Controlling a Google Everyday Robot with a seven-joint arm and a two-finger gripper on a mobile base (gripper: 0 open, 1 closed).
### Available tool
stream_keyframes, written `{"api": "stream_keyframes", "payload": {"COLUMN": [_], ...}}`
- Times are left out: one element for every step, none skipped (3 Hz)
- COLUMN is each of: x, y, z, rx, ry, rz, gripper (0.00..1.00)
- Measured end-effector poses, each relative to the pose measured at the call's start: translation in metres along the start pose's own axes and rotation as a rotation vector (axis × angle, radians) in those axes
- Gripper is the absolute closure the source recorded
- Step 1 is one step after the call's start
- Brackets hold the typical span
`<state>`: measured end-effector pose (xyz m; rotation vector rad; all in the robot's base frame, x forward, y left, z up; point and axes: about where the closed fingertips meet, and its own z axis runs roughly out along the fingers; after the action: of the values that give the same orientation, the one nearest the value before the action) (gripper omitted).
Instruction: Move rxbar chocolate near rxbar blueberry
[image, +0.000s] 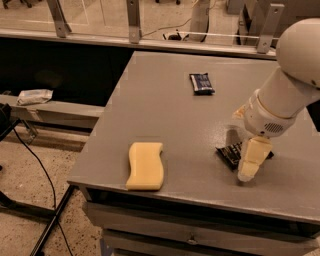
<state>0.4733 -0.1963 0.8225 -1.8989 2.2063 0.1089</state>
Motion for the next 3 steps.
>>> {"api": "stream_keyframes", "payload": {"x": [-0.0004, -0.0009, -0.0014], "y": [0.0005, 0.0009, 0.0014], "z": [-0.0001, -0.0002, -0.0005], "rx": [0.0, 0.001, 0.001], "ry": [0.001, 0.001, 0.002], "rz": [-0.001, -0.003, -0.004], "gripper": [0.16, 0.41, 0.7]}}
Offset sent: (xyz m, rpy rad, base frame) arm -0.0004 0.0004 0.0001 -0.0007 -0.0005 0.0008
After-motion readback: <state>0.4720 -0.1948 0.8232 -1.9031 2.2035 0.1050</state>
